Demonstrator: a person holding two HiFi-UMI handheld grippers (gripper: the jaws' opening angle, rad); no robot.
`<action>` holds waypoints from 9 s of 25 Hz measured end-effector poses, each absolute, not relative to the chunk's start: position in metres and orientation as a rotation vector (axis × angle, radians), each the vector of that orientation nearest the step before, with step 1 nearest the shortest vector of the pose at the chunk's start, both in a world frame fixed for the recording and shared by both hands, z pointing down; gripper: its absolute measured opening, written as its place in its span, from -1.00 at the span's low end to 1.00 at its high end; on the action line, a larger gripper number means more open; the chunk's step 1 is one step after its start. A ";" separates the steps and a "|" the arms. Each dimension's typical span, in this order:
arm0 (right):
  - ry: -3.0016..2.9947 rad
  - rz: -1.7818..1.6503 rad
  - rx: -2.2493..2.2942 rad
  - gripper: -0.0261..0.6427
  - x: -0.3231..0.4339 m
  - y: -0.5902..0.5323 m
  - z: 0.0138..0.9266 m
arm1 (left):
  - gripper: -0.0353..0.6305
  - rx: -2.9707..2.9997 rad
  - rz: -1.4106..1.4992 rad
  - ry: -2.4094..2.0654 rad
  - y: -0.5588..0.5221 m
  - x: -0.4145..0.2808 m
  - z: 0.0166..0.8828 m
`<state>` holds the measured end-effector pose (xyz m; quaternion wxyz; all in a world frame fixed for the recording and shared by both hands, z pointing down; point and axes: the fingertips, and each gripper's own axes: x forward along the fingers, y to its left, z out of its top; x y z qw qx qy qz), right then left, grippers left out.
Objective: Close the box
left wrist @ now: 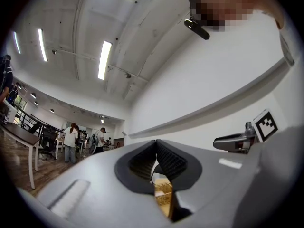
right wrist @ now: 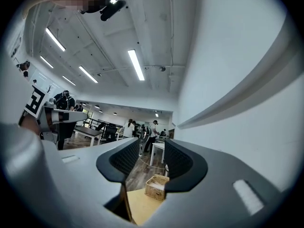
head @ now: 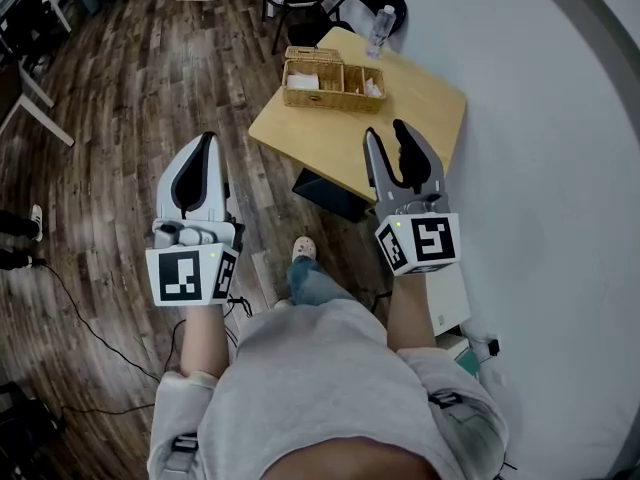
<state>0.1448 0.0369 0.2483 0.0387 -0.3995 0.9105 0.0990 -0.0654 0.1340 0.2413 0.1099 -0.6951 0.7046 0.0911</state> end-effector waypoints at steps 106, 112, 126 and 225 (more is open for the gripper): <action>3.305 -1.374 -1.633 -0.43 -0.071 -0.493 0.573 | -0.72 -2.623 0.207 1.916 -0.432 -0.277 0.378; 3.339 -1.523 -1.663 -0.43 -0.060 -0.503 0.606 | -0.72 -2.612 0.183 1.963 -0.440 -0.285 0.392; 3.484 -1.692 -1.642 -0.43 -0.060 -0.513 0.643 | -0.72 -2.621 0.167 2.017 -0.448 -0.290 0.411; 3.379 -0.806 -1.168 -0.87 -0.009 -0.281 0.433 | -0.72 -2.289 0.194 2.041 -0.186 -0.154 0.307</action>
